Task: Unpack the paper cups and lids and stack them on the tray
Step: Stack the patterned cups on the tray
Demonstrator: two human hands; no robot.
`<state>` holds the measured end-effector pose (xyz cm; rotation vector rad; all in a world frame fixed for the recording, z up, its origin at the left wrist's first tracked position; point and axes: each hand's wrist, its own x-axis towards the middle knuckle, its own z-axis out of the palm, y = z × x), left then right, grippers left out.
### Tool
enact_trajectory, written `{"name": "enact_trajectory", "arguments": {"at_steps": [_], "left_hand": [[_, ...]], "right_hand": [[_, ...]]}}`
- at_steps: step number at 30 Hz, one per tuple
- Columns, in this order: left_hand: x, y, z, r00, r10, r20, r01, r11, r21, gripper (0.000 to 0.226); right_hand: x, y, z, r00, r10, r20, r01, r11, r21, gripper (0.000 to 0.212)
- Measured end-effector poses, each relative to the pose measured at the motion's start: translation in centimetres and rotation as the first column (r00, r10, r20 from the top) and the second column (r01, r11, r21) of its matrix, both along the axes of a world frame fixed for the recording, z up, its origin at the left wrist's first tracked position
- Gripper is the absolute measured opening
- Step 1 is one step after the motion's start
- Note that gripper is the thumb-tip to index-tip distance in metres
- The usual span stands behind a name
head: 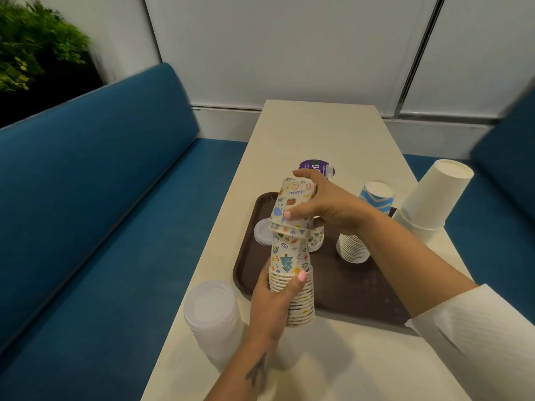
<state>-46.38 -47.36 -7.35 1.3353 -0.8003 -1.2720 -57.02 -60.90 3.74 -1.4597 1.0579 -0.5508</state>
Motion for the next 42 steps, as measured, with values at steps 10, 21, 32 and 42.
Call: {"name": "enact_trajectory", "arguments": {"at_steps": [10, 21, 32, 42], "left_hand": [[0.1, -0.2, -1.3, 1.000, 0.015, -0.017, -0.014, 0.998, 0.069, 0.082], [0.1, -0.3, -1.5, 0.999, 0.016, -0.052, -0.012, 0.997, 0.081, 0.065], [0.0, -0.5, -1.1, 0.995, 0.043, -0.089, -0.034, 0.995, 0.097, 0.069], [-0.7, -0.5, 0.0, 1.000, 0.018, -0.020, -0.018, 0.999, 0.035, 0.089]], "right_hand": [[-0.2, -3.5, -2.0, 0.869, -0.489, -0.081, 0.389, 0.774, -0.499, 0.076], [-0.3, -3.2, -7.6, 0.858, -0.482, -0.179, 0.319, 0.772, -0.551, 0.077], [-0.8, -1.8, -6.6, 0.829, -0.448, -0.335, 0.218, 0.810, -0.545, 0.074], [-0.3, 2.0, -1.1, 0.939, -0.041, -0.340, -0.055, 0.962, -0.268, 0.053]]}}
